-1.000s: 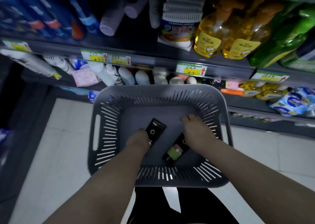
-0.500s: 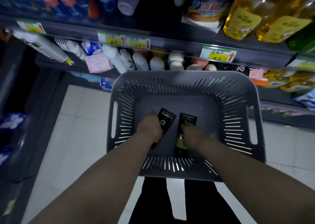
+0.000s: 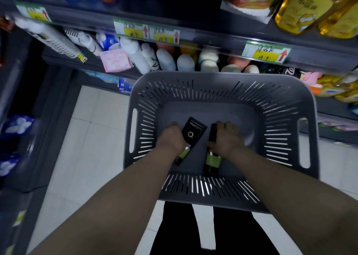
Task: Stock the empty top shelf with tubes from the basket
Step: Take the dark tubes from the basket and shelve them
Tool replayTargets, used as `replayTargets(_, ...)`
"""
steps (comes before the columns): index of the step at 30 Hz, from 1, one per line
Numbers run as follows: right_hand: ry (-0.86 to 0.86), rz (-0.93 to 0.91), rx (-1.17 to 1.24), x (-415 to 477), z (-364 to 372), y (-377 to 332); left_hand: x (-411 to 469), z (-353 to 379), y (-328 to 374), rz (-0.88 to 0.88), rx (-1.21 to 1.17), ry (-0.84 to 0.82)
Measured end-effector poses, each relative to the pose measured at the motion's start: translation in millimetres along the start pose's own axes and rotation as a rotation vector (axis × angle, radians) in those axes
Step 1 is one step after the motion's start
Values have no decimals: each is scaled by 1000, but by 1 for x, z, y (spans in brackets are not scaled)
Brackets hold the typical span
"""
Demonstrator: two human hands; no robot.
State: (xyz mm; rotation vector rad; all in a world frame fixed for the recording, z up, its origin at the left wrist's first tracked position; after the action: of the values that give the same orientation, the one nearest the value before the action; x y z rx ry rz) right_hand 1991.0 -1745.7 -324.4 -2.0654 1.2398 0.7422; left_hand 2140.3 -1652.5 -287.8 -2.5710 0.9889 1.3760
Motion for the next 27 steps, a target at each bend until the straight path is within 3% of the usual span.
replayTargets(4,15,147,190,-9,5,18,3,-1,4,6,7,0)
replayTargets(8,12,48,396,-9,4,2,4,-2,7,20,39,-1)
replayTargets(12,47,-39,171,-10,5,-12,4,-7,7,25,48,8)
replayTargets(18,69,164,68,-12,6,2,4,-5,6,29,39,7)
replayTargets(21,44,345,217,-20,13,21,3,0,6,30,35,-1)
replayTargets(24,-18,280,432,-19,20,21,4,3,5,40,28,0)
replayTargets(27,11,123,281,-22,9,10,3,5,4,53,25,-14)
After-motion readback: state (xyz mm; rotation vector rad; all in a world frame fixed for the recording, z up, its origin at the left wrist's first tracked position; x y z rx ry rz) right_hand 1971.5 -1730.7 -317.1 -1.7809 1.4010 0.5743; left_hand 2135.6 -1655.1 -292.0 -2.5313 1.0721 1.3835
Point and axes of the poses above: each hand's wrist, its own x-axis towards the middle knuckle, its own z-axis out of the palm, y = z × x, the point moved 9 cm from there along x, towards the middle knuckle, and after that the axes turned 4 degrees about -y, right-handed, at the moved point
